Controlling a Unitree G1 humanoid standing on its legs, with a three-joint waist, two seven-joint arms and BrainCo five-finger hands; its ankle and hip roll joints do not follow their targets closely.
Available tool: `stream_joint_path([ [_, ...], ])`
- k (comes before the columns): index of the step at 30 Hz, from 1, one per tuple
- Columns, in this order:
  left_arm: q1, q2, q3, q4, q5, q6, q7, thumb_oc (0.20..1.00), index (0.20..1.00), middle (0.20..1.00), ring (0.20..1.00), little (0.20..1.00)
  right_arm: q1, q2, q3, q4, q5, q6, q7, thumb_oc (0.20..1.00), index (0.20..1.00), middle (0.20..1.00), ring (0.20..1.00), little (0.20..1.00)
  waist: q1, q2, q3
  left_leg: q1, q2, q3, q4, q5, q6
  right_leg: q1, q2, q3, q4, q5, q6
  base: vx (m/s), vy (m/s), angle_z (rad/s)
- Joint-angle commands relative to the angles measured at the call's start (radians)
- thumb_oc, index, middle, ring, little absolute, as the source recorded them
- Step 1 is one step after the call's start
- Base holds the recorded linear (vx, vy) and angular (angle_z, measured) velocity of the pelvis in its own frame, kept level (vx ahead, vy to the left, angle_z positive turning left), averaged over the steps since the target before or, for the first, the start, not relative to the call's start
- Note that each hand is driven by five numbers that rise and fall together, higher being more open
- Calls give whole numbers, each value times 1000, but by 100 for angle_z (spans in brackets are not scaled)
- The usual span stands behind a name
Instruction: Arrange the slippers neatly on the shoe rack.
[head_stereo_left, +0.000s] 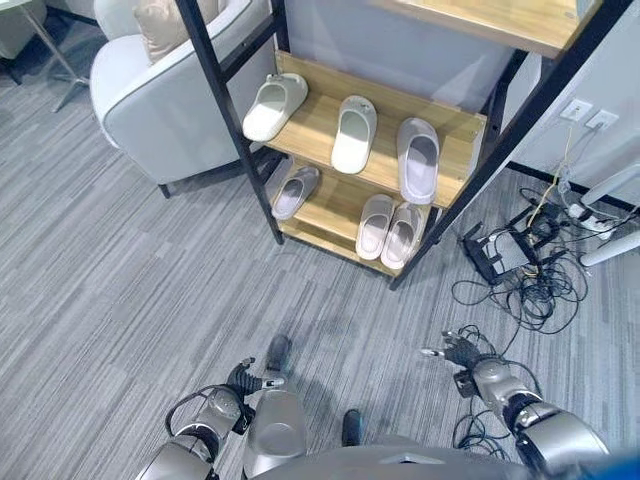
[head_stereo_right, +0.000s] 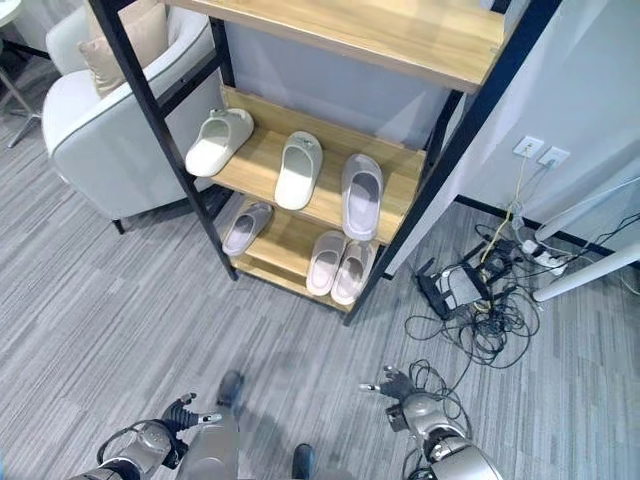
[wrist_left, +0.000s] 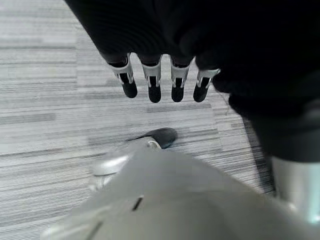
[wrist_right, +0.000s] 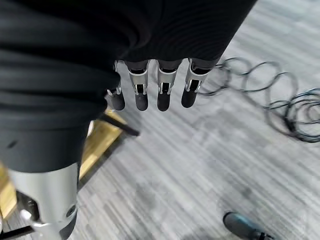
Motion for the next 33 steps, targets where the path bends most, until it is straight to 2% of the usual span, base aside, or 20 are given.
stream_joint_path([
  [1,14,-114,-13,114,26,-3,17,1000,1000,1000,1000,1000,186,-51,-3,-27,-25,5,-8,1000,1000,1000,1000,1000,-67,76,-85,182,-35,44,77,-41,31,-147,-96,-93,129,16,54,311,555,-117],
  [2,23,-102,-10,134,49,2,12,1000,1000,1000,1000,1000,183,-32,-4,-31,-21,8,-7,1000,1000,1000,1000,1000,-73,67,-97,198,-64,70,87,-68,50,-147,-125,-57,133,43,79,232,453,-139],
  [6,11,-43,49,146,34,2,41,1000,1000,1000,1000,1000,165,-10,11,-46,-40,9,-3,1000,1000,1000,1000,1000,-67,63,-116,217,-109,133,82,-105,90,-159,-182,-32,94,102,123,114,335,-71],
  [8,10,-36,54,152,34,0,52,1000,1000,1000,1000,1000,136,12,37,-125,-49,20,-15,1000,1000,1000,1000,1000,-73,73,-125,227,-114,153,64,-108,98,-167,-201,-24,73,121,133,-5,89,-6],
  [10,28,-41,72,137,31,-11,49,1000,1000,1000,1000,1000,170,-13,53,-164,-61,-17,-15,1000,1000,1000,1000,1000,-84,84,-123,239,-119,164,48,-105,100,-171,-207,-13,67,122,136,-9,39,-25],
  [11,29,-45,78,120,30,-15,56,1000,1000,1000,1000,1000,234,-23,45,-188,-47,-29,14,1000,1000,1000,1000,1000,-102,93,-118,251,-120,175,25,-97,101,-178,-207,-7,70,120,139,-33,1,-8],
  [12,27,-47,69,111,40,-18,51,1000,1000,1000,1000,1000,234,-40,58,-236,-90,-23,1,1000,1000,1000,1000,1000,-109,97,-115,255,-119,177,11,-91,100,-183,-206,-7,72,118,139,-43,-26,-2],
  [13,28,-54,54,91,70,-16,60,1000,1000,1000,1000,1000,256,-66,82,-408,-119,-26,3,1000,1000,1000,1000,1000,-120,105,-109,263,-120,181,-23,-74,98,-188,-204,-6,71,113,139,-35,-53,-2],
  [16,43,-71,24,64,111,-23,64,1000,1000,1000,1000,1000,301,-106,100,-560,-150,-49,14,1000,1000,1000,1000,1000,-134,115,-108,268,-117,184,-59,-54,89,-190,-200,-8,63,108,140,-4,-62,-12],
  [20,47,-96,-8,50,138,-30,73,1000,1000,1000,1000,1000,300,-106,108,-545,-138,-72,13,1000,1000,1000,1000,1000,-146,131,-107,274,-109,184,-68,-48,82,-186,-190,-16,48,106,135,28,-79,-1],
  [25,51,-117,-25,49,145,-33,79,1000,1000,1000,1000,1000,265,-102,140,-554,-116,-105,14,1000,1000,1000,1000,1000,-140,146,-103,286,-91,182,-68,-45,70,-154,-168,-26,16,97,120,36,-101,-2],
  [33,70,-140,-20,55,125,-44,82,1000,1000,1000,1000,1000,245,-153,168,-748,-61,-174,33,1000,1000,1000,1000,1000,-135,165,-83,278,-59,170,-68,-29,44,-138,-134,-44,-16,84,103,-1,-97,3],
])
